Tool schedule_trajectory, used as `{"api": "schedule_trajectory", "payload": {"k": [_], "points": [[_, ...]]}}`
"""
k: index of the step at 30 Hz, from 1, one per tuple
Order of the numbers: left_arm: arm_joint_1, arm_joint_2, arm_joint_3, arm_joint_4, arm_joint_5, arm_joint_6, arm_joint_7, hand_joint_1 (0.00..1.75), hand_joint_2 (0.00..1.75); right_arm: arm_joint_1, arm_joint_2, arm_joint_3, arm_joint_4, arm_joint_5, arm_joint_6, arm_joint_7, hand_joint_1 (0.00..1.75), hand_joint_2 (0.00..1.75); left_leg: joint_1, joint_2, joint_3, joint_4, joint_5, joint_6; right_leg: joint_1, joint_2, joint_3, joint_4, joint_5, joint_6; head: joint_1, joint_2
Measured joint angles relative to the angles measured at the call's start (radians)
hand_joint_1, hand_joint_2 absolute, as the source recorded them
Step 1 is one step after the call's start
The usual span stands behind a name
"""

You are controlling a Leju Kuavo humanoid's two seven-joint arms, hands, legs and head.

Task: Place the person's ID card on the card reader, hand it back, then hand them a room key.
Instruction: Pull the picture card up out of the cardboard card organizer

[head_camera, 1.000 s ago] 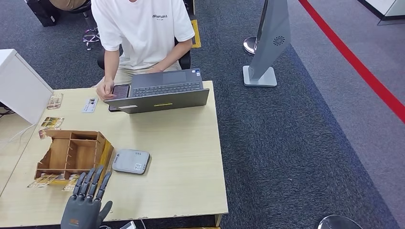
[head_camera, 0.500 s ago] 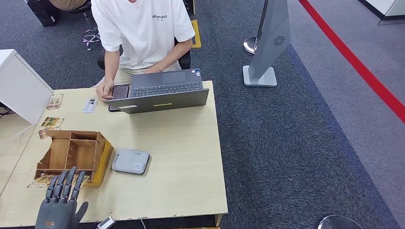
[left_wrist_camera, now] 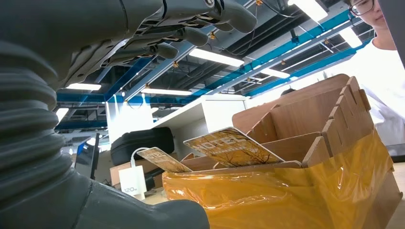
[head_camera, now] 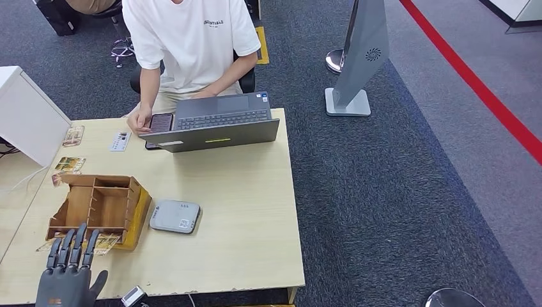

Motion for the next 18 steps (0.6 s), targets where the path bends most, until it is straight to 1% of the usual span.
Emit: {"api": "schedule_trajectory", "payload": {"k": [18], "points": [[-0.041,-0.01,0.006,0.006,-0.015,0.0,0.005,0.0,1.75,-0.001,-0.001,0.0,0.0,0.015,0.005,0.002,0.0,0.0,0.0,0.0,0.0,0.0,0.0,0.0,0.0,0.0,0.0,0.0,0.0,0.0,0.0,0.0]]}}
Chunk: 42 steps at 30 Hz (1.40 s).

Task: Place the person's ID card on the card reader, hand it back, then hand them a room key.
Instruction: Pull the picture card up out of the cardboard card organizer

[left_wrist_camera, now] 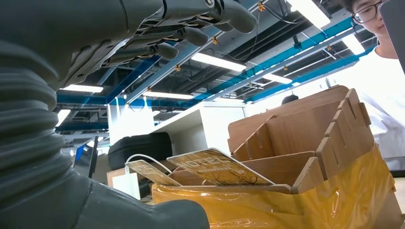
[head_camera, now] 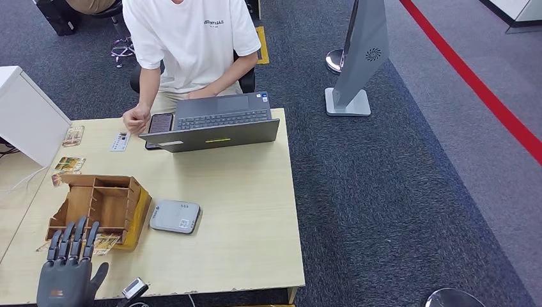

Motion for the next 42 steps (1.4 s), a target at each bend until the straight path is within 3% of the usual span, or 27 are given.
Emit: {"api": "schedule_trajectory", "payload": {"k": [19,30,42], "points": [[-0.006,0.0,0.0,0.004,-0.002,0.0,0.002,0.0,1.75,0.0,-0.001,0.0,0.0,0.0,0.0,0.0,0.0,0.0,0.0,0.0,0.0,0.0,0.0,0.0,0.0,0.0,0.0,0.0,0.0,0.0,0.0,0.0],[-0.024,0.002,0.0,0.023,-0.019,0.0,0.067,0.0,1.75,0.0,-0.001,0.0,0.0,0.012,0.0,0.007,0.0,0.0,0.0,0.0,0.0,0.0,0.0,0.0,0.0,0.0,0.0,0.0,0.0,0.0,0.0,0.0],[-0.029,0.006,0.0,0.037,-0.021,0.0,0.07,0.0,1.75,0.0,-0.001,0.0,0.0,0.012,0.001,0.007,0.0,0.0,0.0,0.0,0.0,0.0,0.0,0.0,0.0,0.0,0.0,0.0,0.0,0.0,0.0,0.0]]}}
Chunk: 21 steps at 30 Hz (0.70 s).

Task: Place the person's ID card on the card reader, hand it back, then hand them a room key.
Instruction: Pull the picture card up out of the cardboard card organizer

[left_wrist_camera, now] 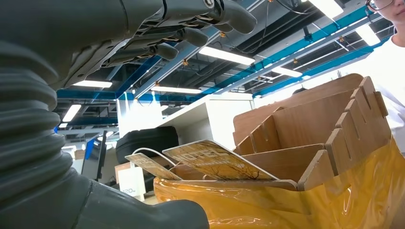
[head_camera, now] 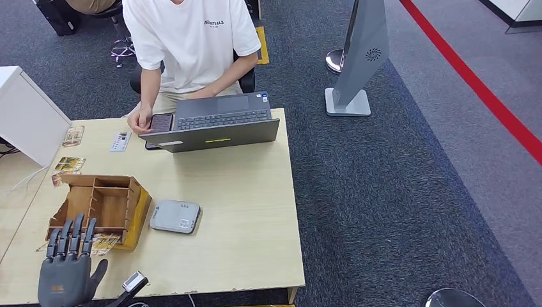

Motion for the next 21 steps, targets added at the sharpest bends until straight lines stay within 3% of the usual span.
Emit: {"api": "schedule_trajectory", "payload": {"k": [21], "points": [[-0.001,0.034,-0.045,0.019,0.001,0.0,0.106,0.0,1.75,0.0,-0.003,0.0,0.0,0.012,0.011,0.002,0.0,0.0,0.0,0.0,0.0,0.0,0.0,0.0,0.0,0.0,0.0,0.0,0.0,0.0,0.0,0.0]]}}
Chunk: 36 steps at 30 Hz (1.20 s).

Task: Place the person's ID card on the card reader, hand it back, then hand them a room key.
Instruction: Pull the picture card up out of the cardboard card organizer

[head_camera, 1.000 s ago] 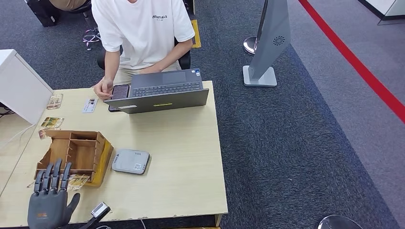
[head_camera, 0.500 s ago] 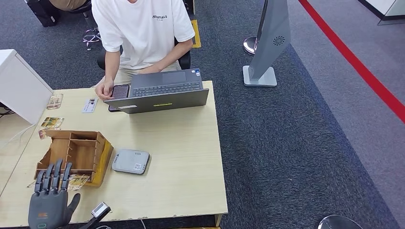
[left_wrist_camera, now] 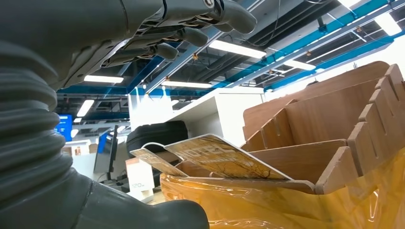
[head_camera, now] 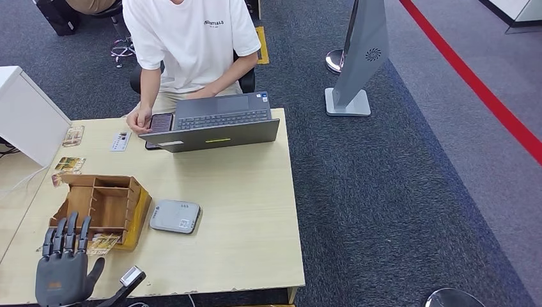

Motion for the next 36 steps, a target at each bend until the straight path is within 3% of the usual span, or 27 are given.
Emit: {"api": "schedule_trajectory", "payload": {"k": [36], "points": [[-0.001,0.008,-0.011,0.011,0.0,0.0,0.0,0.0,1.75,0.0,-0.002,0.0,0.0,0.0,0.0,0.0,0.0,0.0,0.0,0.0,0.0,0.0,0.0,0.0,0.0,0.0,0.0,0.0,0.0,0.0,0.0,0.0]]}}
